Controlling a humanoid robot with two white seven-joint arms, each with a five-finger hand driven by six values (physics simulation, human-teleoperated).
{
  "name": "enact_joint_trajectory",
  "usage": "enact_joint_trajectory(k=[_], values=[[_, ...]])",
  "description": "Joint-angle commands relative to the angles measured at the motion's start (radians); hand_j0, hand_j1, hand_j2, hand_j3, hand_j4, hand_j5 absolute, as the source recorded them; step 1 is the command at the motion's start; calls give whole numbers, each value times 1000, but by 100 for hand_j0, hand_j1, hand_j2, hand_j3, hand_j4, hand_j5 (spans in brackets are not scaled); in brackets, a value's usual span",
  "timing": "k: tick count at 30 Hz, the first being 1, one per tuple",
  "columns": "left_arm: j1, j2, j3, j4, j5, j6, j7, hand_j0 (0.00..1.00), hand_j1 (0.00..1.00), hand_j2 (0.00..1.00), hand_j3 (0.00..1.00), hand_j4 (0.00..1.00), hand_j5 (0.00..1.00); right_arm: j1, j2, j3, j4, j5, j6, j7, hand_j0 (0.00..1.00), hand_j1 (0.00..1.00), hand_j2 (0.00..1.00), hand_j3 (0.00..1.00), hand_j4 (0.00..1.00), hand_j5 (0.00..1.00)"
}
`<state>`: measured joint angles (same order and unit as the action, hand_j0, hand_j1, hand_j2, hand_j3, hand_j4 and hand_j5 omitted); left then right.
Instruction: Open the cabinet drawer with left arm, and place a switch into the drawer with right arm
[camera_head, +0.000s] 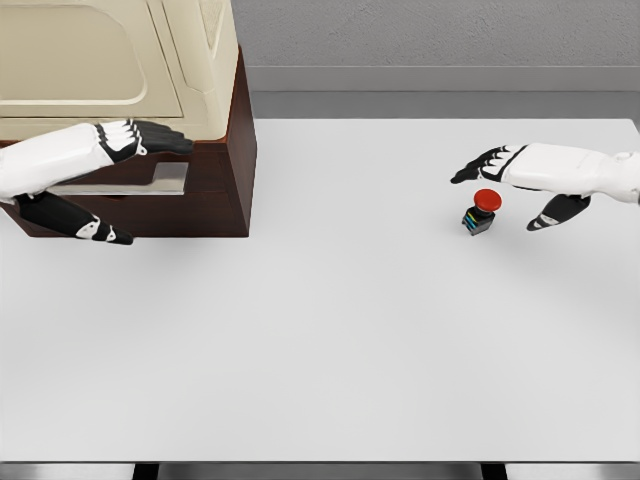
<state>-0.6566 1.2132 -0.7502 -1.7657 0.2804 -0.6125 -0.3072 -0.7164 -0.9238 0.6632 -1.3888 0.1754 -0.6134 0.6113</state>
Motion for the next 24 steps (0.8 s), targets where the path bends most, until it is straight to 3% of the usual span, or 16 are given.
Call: enact_joint_trajectory(k=[1, 7, 9, 11, 15, 19, 24], values=[[0, 6, 0, 0, 11, 2, -30, 100, 100, 100, 100, 100, 100, 0, 2, -1, 2, -5, 3, 0, 100, 100, 100, 100, 100, 100], [-37, 14, -1, -1, 102, 2, -233, 100, 100, 100, 100, 100, 100, -2, 16, -1, 30, -5, 3, 0, 100, 100, 100, 100, 100, 100], [-43, 26, -1, 0, 151, 2, -277, 100, 100, 100, 100, 100, 100, -2, 46, -2, 97, -7, 3, 0, 100, 100, 100, 100, 100, 100], [-43, 29, 0, 0, 194, 2, -286, 100, 100, 100, 100, 100, 100, -3, 75, -2, 154, -7, 3, 0, 100, 100, 100, 100, 100, 100], [-41, 61, -1, 0, 289, 2, -279, 100, 100, 100, 100, 100, 100, -9, 95, -2, 177, -1, 7, 0, 100, 100, 100, 100, 100, 100], [-64, 69, 0, 0, 298, 188, -288, 100, 100, 100, 100, 100, 100, -17, 126, -2, 201, 91, 18, 0, 100, 100, 100, 100, 100, 100], [-64, 74, 0, 0, 295, 275, -304, 100, 100, 100, 100, 100, 100, -17, 163, 3, 229, 102, 15, 0, 100, 100, 100, 100, 100, 100]])
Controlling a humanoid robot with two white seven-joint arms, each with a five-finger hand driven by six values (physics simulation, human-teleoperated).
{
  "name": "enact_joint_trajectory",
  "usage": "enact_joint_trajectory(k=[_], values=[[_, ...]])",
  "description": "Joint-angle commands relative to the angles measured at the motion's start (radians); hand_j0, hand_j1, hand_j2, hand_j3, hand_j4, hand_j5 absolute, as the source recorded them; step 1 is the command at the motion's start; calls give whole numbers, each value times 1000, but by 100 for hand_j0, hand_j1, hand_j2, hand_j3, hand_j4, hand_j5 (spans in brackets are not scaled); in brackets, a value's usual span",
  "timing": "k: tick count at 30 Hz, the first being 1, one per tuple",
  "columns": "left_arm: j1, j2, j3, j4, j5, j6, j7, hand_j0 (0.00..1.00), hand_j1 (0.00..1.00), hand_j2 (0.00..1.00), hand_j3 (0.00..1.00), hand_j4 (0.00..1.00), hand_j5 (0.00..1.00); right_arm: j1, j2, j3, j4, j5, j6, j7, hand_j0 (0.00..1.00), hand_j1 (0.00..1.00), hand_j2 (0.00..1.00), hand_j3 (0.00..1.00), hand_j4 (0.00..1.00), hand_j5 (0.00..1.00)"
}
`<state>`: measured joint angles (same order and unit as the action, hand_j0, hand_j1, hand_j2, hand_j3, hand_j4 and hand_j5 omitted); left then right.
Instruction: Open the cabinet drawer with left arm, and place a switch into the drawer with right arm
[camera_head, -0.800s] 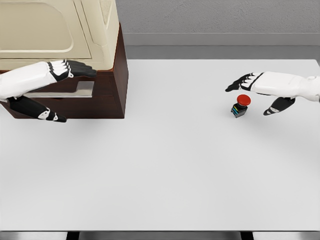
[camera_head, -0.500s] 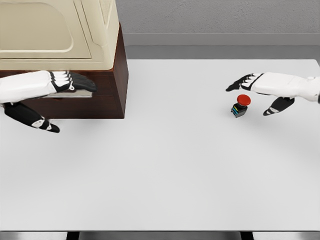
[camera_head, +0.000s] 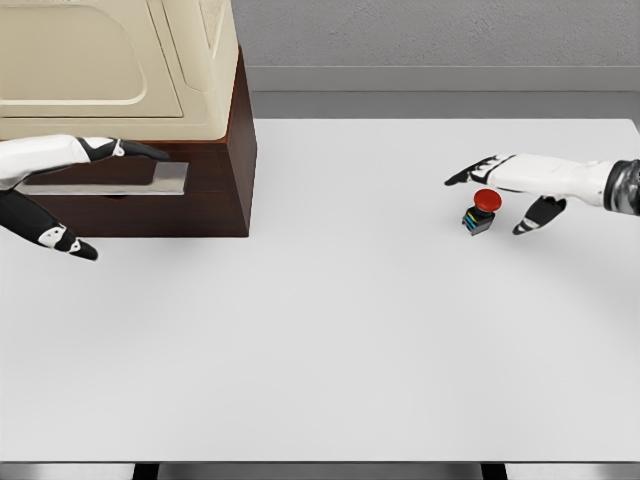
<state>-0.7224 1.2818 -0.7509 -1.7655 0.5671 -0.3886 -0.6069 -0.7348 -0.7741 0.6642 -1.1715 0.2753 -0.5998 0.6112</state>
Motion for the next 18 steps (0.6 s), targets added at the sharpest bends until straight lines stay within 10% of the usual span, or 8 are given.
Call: enact_joint_trajectory(k=[1, 18], values=[[-2, 4, 4, 0, 7, 53, -4, 100, 100, 100, 100, 100, 100, 0, 32, 0, 38, 28, -2, 0, 100, 100, 100, 100, 100, 100], [-23, -9, 5, 14, -70, 125, -4, 100, 100, 100, 100, 100, 100, -41, 85, 2, 118, 94, -8, 0, 91, 91, 91, 91, 91, 91]])
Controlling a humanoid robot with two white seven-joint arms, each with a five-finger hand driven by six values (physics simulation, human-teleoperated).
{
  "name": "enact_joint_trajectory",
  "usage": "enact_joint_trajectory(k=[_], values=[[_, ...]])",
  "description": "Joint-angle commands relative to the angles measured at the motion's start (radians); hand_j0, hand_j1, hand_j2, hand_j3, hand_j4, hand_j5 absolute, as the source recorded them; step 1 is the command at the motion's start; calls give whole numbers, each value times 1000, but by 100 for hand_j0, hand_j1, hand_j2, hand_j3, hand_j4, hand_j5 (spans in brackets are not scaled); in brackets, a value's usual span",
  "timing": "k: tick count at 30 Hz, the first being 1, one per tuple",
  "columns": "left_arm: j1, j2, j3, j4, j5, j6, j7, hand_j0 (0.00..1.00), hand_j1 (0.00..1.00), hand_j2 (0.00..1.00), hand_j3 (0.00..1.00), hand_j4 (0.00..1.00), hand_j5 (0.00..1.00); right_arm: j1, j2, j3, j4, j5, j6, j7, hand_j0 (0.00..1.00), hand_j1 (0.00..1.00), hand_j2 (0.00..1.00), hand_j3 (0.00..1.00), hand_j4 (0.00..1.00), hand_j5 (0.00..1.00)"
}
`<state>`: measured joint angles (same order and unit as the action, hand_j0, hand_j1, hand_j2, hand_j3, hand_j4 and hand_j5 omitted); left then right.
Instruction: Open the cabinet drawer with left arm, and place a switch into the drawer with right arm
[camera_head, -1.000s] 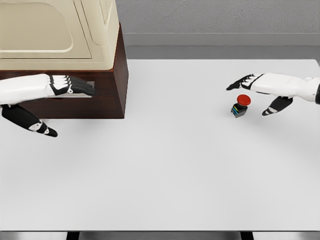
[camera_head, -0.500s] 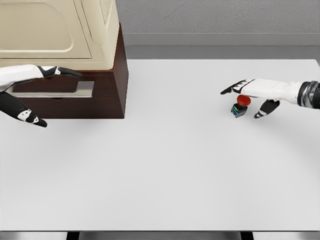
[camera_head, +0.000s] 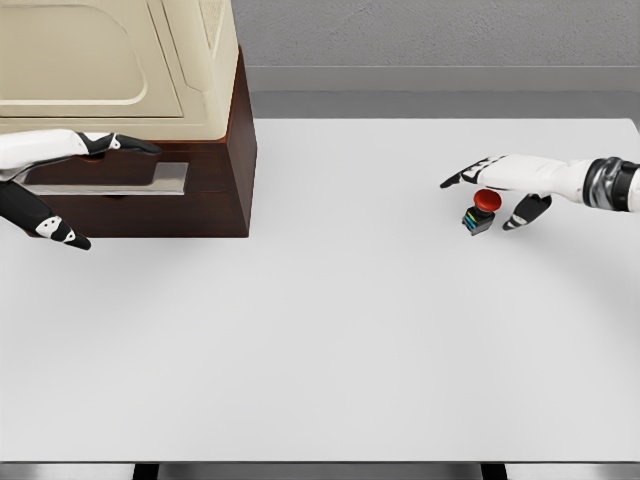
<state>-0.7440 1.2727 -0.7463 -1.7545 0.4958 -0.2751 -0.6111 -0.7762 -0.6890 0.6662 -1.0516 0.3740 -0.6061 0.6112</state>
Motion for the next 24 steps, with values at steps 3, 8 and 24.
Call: enact_joint_trajectory(k=[3, 8, 24], values=[[2, -1, 1, 23, -3, 11, 0, 100, 100, 100, 100, 100, 100, -2, -3, 12, -11, -6, -5, 0, 89, 89, 89, 89, 89, 89], [6, -4, -1, 38, -7, 11, 0, 100, 100, 100, 100, 100, 100, -2, -10, 13, -21, -6, -5, 0, 86, 86, 86, 86, 86, 86], [35, -36, 1, 82, -28, 19, 0, 100, 100, 100, 100, 100, 100, -3, -18, 29, -18, -7, -5, 0, 65, 65, 65, 65, 65, 65]])
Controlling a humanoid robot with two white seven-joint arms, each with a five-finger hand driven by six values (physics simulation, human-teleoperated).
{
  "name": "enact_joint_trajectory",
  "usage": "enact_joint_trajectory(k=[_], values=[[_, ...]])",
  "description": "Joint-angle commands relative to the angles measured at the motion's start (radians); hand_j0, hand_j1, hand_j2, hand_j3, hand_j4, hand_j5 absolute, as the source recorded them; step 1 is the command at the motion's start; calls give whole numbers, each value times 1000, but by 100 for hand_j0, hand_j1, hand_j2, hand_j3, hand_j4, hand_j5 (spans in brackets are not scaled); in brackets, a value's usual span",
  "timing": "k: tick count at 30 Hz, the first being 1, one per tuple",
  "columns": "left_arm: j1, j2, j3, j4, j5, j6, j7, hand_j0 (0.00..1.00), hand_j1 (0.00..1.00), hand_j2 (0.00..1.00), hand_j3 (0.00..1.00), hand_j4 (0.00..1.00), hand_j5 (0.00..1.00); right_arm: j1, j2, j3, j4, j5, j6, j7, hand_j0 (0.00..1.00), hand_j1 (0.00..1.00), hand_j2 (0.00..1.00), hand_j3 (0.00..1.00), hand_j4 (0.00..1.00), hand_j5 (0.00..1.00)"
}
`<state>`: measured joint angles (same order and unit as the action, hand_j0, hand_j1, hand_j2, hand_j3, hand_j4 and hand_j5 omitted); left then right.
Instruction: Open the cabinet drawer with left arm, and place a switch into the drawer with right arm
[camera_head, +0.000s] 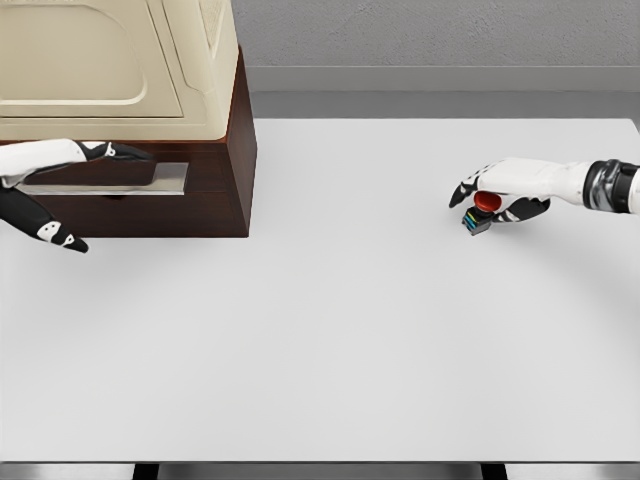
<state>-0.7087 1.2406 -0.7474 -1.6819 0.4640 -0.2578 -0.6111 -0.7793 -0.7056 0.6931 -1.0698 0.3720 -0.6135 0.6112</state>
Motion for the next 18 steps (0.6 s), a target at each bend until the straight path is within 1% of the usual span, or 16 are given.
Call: enact_joint_trajectory(k=[1, 3, 5, 7, 8, 14, 15, 17, 18], values=[[0, -6, 0, 19, 4, 2, 0, 100, 100, 100, 100, 100, 100, 0, 0, 3, 1, -5, 3, 0, 64, 64, 64, 64, 64, 64], [2, -13, 0, 36, 4, 2, 0, 100, 100, 100, 100, 100, 100, 0, 0, 6, 1, -7, 3, 0, 61, 61, 61, 61, 61, 61], [2, -18, 0, 38, -7, 2, 0, 100, 100, 100, 100, 100, 100, -2, 0, 6, 2, -7, 3, 0, 56, 56, 56, 56, 56, 56], [3, -30, -1, 38, -10, 2, 0, 100, 100, 100, 100, 100, 100, -2, 0, 5, 2, -7, 3, 0, 54, 54, 54, 54, 54, 54], [12, -30, 0, 38, -8, 5, 0, 100, 100, 100, 100, 100, 100, -5, 0, 6, 4, -7, 3, 0, 51, 51, 51, 51, 51, 51], [17, -30, 0, 28, -5, 9, 0, 100, 100, 100, 100, 100, 100, -12, 5, 5, 4, -7, 3, 0, 47, 47, 47, 47, 47, 47], [17, -30, 0, 27, -4, 9, 0, 100, 100, 100, 100, 100, 100, -14, 5, 5, 2, -7, 3, 0, 45, 45, 45, 45, 45, 45], [20, -32, 0, 25, -4, 8, 0, 100, 100, 100, 100, 100, 100, -20, 9, 5, 1, -7, 3, 0, 45, 45, 45, 45, 45, 45], [31, -32, 2, 22, -2, 8, 0, 100, 100, 100, 100, 100, 100, -23, 11, 5, 1, -7, 3, 0, 45, 45, 45, 45, 45, 45]])
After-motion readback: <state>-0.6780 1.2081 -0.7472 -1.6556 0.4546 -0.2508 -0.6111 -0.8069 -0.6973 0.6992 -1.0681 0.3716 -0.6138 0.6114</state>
